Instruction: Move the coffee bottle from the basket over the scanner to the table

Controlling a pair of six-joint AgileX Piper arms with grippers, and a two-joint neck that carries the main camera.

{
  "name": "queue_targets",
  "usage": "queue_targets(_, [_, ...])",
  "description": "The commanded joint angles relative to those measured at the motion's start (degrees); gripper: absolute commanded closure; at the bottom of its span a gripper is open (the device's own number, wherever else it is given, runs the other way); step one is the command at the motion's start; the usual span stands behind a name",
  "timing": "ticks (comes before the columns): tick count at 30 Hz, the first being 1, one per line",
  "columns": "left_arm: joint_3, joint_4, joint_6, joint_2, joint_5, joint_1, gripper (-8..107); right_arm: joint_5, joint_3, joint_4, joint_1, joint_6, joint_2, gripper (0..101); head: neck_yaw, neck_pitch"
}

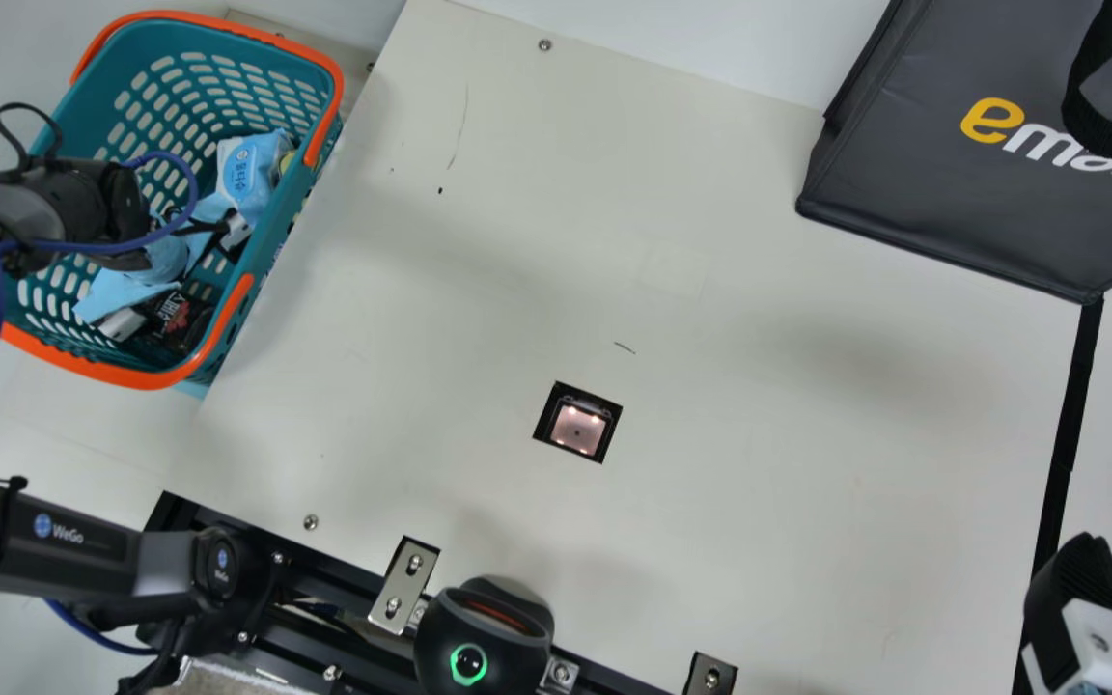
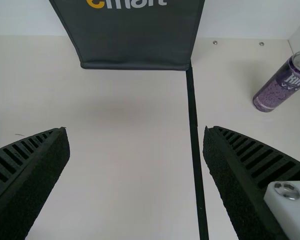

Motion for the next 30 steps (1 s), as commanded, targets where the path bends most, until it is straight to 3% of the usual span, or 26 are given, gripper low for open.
queue_targets(1, [-0.35, 0.09, 1.04, 0.66, 0.31, 0.59, 9, 0.00, 0.00, 0.00, 0.00, 0.00, 0.00, 6, 0.14, -1.66])
queue_targets(17, [-3.42, 2.43, 4.35, 6.62, 2.28, 3.71, 9, 0.00, 0.00, 0.00, 0.00, 0.00, 0.00, 6, 0.14, -1.66])
queue_targets(30, [-2.58, 1.91, 4.10, 9.26, -0.77, 5.44, 9, 0.00, 0.00, 0.00, 0.00, 0.00, 0.00, 6, 0.14, -1.66])
